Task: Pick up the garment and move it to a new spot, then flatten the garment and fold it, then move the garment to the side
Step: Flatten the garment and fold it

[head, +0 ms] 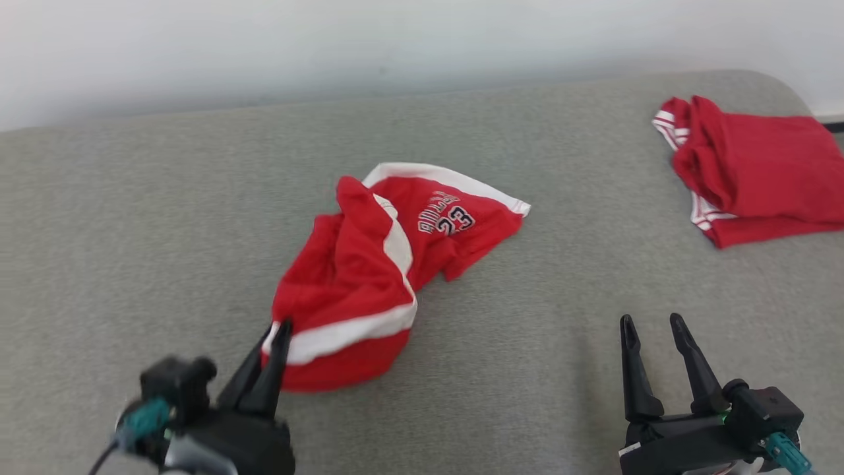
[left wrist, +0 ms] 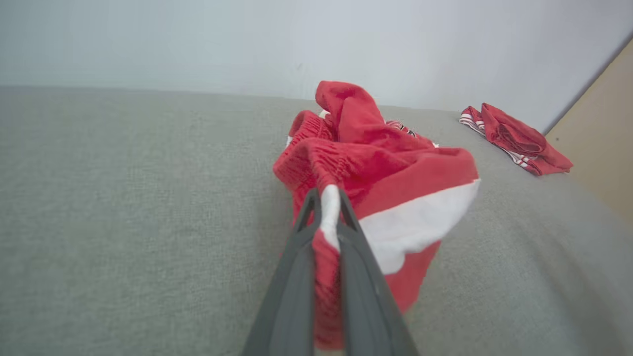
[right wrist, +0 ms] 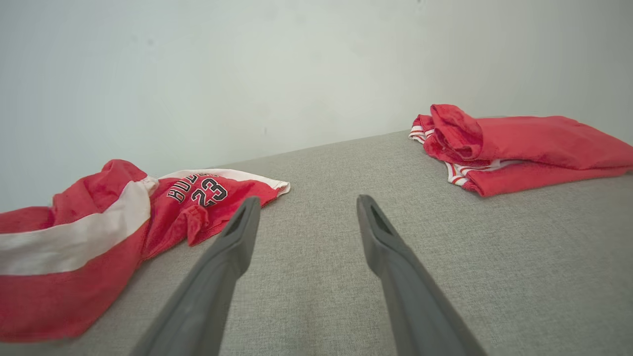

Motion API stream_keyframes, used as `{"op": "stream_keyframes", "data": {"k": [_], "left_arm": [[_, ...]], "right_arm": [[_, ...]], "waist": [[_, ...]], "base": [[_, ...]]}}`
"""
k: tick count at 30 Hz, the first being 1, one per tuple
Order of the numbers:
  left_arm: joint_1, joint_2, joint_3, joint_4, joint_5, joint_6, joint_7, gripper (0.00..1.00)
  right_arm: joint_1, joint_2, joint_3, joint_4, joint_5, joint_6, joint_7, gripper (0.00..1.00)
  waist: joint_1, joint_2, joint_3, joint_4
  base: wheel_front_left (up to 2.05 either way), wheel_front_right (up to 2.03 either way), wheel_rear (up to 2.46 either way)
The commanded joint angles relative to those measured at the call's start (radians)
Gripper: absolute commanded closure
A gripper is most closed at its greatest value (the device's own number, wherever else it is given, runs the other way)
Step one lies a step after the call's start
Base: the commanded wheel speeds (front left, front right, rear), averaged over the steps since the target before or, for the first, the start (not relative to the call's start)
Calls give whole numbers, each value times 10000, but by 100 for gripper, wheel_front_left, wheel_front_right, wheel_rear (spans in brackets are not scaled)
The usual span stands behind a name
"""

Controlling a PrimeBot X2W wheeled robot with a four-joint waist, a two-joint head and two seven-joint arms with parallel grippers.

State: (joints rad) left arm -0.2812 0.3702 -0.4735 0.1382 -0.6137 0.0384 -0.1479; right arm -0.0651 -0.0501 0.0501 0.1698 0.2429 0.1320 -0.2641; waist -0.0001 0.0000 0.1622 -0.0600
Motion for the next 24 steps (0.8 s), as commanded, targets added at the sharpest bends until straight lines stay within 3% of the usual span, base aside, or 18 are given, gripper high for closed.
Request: {"op": "stream_keyframes", "data": {"k": [1, 5, 10, 11, 12, 13, 19, 24], "left_arm": [[618, 65, 119, -139, -148, 164, -207, 100], [1834, -243, 409, -228, -593, 474, -687, 100], [2650, -715, 566, 465, -797, 440, -1033, 100], [2681, -819, 566, 626, -773, 396, -1080, 67], [2685, -880, 579, 758, -698, 328, -1106, 45], [2628, -925, 634, 863, -608, 313, -1123, 0], [2296, -1155, 1460, 602, 40, 152, -1178, 0], [2346, -1491, 2745, -128, 915, -46, -1165, 0]], "right_arm": [[60, -1, 38, 47, -79, -31, -1, 0], [55, -4, 72, 147, -69, -31, -2, 0], [103, -3, 113, 238, -34, -31, -2, 0], [130, -3, 112, 250, -25, -31, -2, 0], [150, -3, 114, 263, -22, -31, -2, 0], [154, -3, 111, 279, -23, -31, -2, 0], [164, -3, 34, 327, -76, -31, -2, 0], [154, -3, 22, 303, -106, -31, -2, 0]], "waist": [[1, 0, -234, 636], [1, 0, -258, 791], [1, 0, -254, 841], [1, 0, -267, 842], [1, 0, -279, 838], [1, 0, -296, 833], [1, 0, -421, 782], [1, 0, -551, 645]], "base": [[0, 0, 0], [0, 0, 0], [0, 0, 0], [0, 0, 0], [0, 0, 0], [0, 0, 0], [0, 0, 0], [0, 0, 0]]}}
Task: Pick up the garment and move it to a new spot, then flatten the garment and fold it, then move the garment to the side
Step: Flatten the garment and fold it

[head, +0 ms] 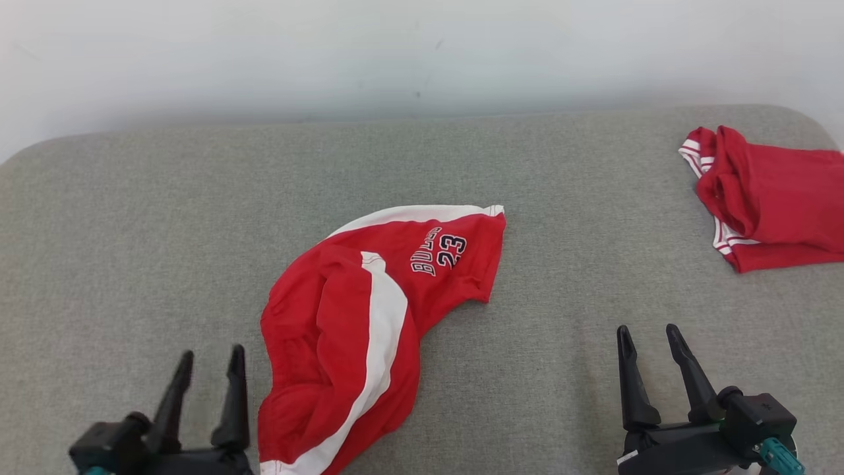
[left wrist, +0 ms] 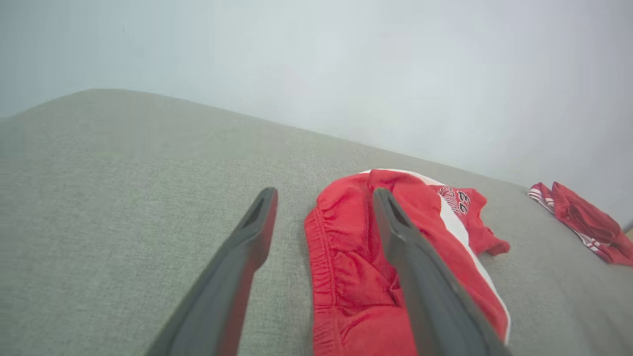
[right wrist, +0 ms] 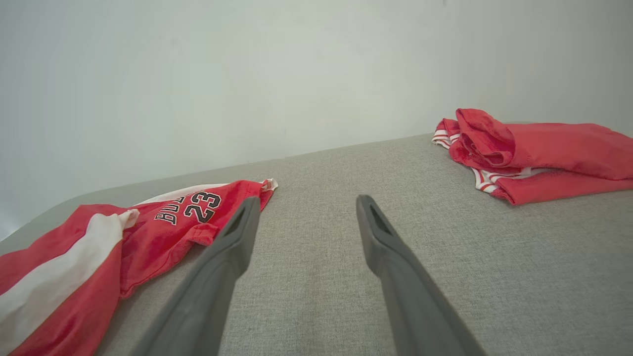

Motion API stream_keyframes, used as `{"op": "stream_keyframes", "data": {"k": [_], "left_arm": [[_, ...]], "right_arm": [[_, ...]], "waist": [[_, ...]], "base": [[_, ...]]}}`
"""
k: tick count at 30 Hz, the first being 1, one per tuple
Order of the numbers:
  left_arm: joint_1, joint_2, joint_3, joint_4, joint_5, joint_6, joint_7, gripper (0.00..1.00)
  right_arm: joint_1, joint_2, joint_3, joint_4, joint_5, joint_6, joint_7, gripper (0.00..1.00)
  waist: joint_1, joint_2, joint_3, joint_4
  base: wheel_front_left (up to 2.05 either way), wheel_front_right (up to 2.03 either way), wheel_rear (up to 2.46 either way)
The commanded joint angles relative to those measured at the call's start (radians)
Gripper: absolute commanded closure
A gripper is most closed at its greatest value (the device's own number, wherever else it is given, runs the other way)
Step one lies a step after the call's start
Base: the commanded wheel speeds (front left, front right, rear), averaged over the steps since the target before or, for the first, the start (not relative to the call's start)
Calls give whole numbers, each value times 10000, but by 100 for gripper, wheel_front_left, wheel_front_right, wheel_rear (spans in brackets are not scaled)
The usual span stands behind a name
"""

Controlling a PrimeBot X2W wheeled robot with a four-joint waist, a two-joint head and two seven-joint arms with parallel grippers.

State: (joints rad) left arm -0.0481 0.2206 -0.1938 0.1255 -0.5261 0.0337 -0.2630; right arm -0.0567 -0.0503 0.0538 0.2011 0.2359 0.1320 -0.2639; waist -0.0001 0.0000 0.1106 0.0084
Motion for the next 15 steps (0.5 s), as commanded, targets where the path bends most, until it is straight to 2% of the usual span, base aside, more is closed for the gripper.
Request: {"op": "stream_keyframes", "data": {"k": [1, 8, 15], "left_arm": [[30, -78, 213, -116, 214, -79, -14, 0], [106, -521, 1728, -460, 1452, -670, -16, 0], [219, -1001, 2585, -433, 2366, -1163, -10, 0]], "right_arm": [[73, -1, -9, -15, -41, -31, -4, 0], [198, -1, -57, -41, -42, -31, -4, 0], [308, 1, -84, -35, -62, -31, -4, 0]], "waist": [[1, 0, -50, -70], [1, 0, -101, -268], [1, 0, -93, -389]], "base": [[0, 0, 0], [0, 0, 0], [0, 0, 0]]}}
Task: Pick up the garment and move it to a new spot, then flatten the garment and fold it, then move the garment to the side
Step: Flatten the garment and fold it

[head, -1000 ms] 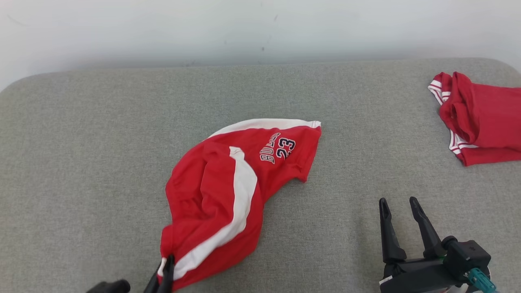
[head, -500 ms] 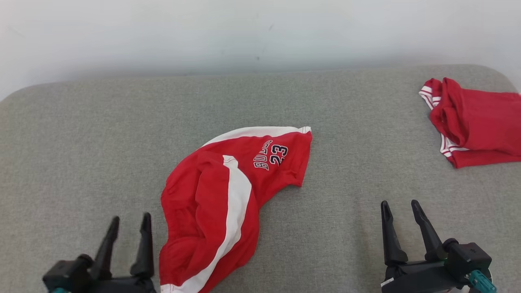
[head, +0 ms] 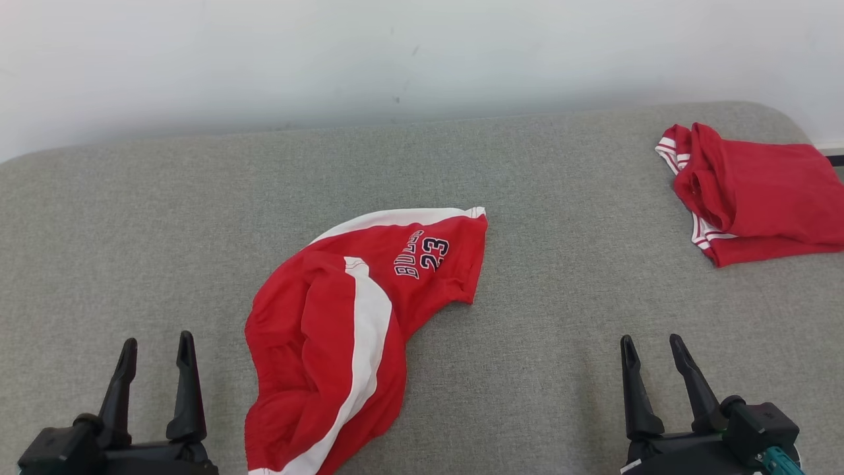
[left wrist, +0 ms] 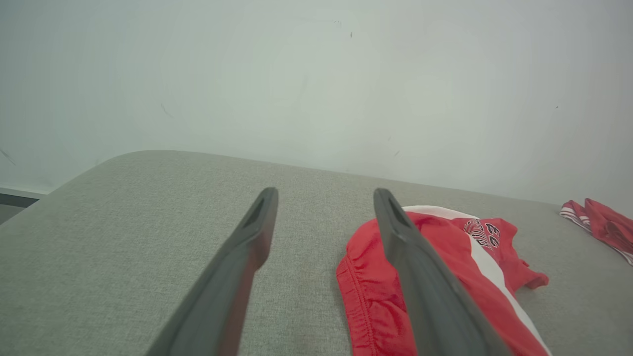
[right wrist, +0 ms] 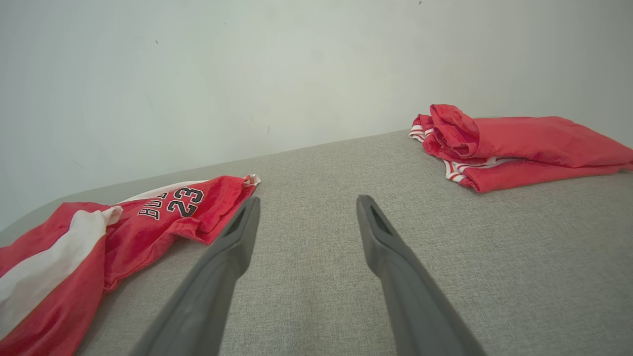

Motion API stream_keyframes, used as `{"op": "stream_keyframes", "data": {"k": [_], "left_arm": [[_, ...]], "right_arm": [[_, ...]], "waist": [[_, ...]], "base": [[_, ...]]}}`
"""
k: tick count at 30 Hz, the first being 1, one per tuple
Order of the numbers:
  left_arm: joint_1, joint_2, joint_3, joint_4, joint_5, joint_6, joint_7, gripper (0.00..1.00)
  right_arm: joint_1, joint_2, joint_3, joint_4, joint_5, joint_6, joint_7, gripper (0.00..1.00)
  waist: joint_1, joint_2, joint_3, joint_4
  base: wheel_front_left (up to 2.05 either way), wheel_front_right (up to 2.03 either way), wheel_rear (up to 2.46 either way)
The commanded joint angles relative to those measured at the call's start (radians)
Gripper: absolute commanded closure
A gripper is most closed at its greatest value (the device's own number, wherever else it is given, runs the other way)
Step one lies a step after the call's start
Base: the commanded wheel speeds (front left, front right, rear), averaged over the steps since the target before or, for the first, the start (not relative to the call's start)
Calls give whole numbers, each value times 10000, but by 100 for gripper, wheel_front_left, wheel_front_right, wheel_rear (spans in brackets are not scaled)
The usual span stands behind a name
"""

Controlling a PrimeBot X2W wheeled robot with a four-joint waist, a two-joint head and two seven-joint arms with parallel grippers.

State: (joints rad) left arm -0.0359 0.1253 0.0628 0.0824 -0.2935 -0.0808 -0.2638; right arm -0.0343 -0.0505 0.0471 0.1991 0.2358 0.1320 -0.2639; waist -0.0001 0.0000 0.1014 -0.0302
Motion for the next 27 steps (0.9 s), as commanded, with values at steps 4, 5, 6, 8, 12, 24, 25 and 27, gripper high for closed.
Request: {"op": "stream_keyframes", "data": {"k": [4, 5, 6, 8, 12, 24, 25, 27], "left_arm": [[156, -256, 341, -18, 307, -212, -3, 0], [151, -299, 395, 1, 369, -246, -3, 0], [133, -336, 439, 31, 393, -282, -3, 0], [67, -396, 497, 72, 440, -330, -3, 0], [-89, -504, 518, 124, 554, -410, -3, 0], [-365, -705, 181, 335, 510, -484, -4, 0], [-425, -712, 143, 389, 476, -488, -4, 0], [-492, -723, 42, 447, 424, -491, -4, 0]], "right_arm": [[126, 3, -56, 44, -87, -31, -4, 0], [129, 3, -53, 72, -87, -31, -4, 0], [122, 2, -33, 100, -96, -31, -4, 0], [35, -28, 48, 150, -102, -31, -4, 0], [-360, -214, 405, 354, -74, -31, -4, 0], [-3610, -570, 3090, 2459, 452, -31, 811, 0], [-3912, -567, 3324, 2664, 543, -31, 834, 0], [-4449, -598, 3779, 3173, 666, -31, 984, 0]], "waist": [[1, 0, -26, 22], [1, 0, -33, 43], [1, 0, -41, 71], [1, 0, -44, 146], [1, 0, -33, 401], [1, 0, 267, 1777], [1, 0, 318, 1923], [1, 0, 417, 2190]], "base": [[0, 0, 0], [0, 0, 0], [0, 0, 0], [0, 0, 0], [0, 0, 0], [0, 0, 0], [0, 0, 0], [0, 0, 0]]}}
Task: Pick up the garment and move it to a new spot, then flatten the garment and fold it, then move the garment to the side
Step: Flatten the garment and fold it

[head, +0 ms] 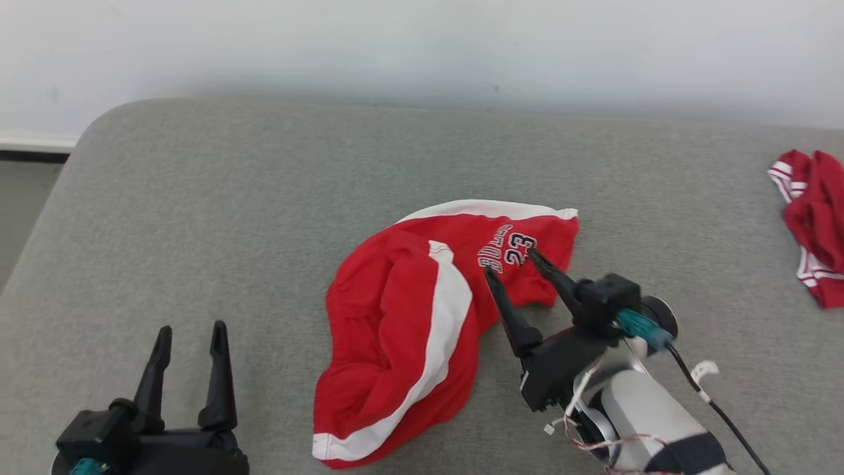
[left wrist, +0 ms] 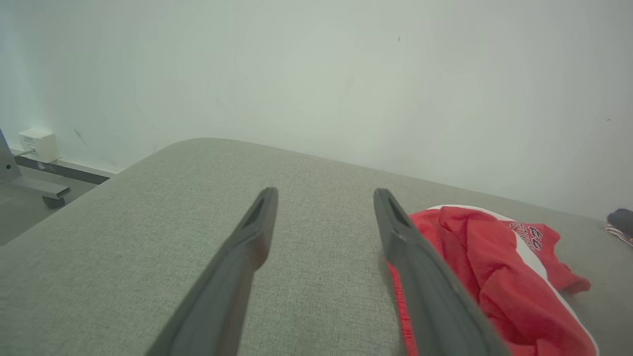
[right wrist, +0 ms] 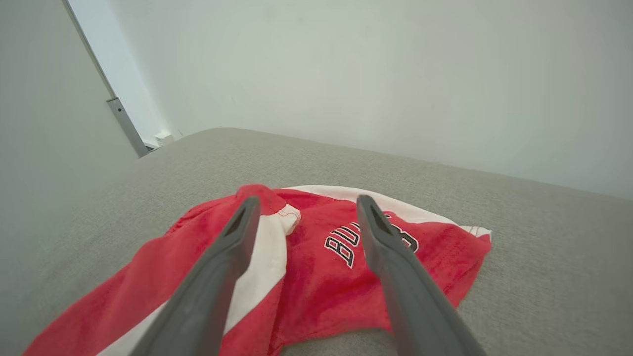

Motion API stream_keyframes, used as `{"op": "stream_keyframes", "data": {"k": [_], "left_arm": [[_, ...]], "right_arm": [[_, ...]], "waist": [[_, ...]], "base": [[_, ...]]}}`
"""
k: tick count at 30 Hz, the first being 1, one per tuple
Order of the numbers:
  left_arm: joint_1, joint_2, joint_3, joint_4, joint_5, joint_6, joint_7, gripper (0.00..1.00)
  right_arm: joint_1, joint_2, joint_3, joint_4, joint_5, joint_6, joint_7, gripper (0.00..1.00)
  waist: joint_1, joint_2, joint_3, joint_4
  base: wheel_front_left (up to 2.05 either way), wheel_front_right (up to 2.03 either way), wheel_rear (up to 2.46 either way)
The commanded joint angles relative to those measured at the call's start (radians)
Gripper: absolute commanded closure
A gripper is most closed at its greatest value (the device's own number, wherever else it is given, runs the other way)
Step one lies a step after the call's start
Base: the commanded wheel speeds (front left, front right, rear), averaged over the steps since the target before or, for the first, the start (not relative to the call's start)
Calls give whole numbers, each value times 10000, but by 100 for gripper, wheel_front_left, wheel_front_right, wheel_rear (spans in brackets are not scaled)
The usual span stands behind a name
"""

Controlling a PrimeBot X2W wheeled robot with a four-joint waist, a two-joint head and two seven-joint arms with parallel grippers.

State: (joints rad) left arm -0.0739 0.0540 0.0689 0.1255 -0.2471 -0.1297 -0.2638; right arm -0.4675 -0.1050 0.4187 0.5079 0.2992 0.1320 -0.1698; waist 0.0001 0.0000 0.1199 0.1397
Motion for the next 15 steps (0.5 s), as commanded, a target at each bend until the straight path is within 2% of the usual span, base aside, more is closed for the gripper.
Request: {"op": "stream_keyframes", "data": {"k": [1, 8, 14, 15], "left_arm": [[-137, -19, -100, 53, -83, -4, -4, 0], [-324, -35, -403, 153, -314, 3, -4, 0], [-427, -40, -528, 218, -517, 0, -4, 0], [-428, -40, -524, 227, -527, 0, -4, 0]], "right_arm": [[-360, -74, 220, 333, 140, -31, 59, 0], [-1634, -156, 1287, 2168, 769, -31, 247, 0], [-2159, -94, 1904, 3553, 1418, -31, 289, 0], [-2196, -41, 1975, 3686, 1586, -31, 302, 49]], "waist": [[-1, 0, 287, 630], [-1, 0, 648, 1436], [-1, 0, 855, 1731], [-1, 0, 868, 1735]], "base": [[0, 0, 0], [0, 0, 0], [0, 0, 0], [0, 0, 0]]}}
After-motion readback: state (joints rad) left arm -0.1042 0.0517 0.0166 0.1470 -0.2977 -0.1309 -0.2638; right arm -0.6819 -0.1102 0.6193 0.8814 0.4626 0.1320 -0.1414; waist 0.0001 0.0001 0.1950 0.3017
